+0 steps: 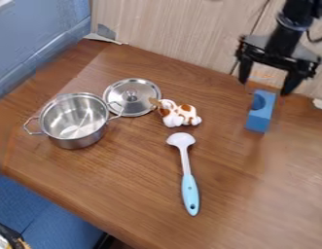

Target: Moved the blue object to the top right of the table.

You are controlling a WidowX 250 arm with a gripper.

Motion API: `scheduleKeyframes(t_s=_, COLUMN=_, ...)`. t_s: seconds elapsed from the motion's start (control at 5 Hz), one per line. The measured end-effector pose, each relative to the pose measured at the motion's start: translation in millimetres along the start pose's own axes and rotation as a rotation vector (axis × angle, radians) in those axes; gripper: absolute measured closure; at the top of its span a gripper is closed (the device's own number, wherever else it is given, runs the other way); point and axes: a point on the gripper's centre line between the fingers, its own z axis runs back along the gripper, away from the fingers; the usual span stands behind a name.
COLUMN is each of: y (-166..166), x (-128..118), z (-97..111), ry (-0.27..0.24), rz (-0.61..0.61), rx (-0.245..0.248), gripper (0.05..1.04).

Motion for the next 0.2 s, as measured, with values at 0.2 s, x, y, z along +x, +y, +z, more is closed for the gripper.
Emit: scheduleKeyframes(t_s=0.2, y=3.0, x=2.1, z=3.6, ry=-0.01, rz=0.01, rx=-0.004, gripper=0.083)
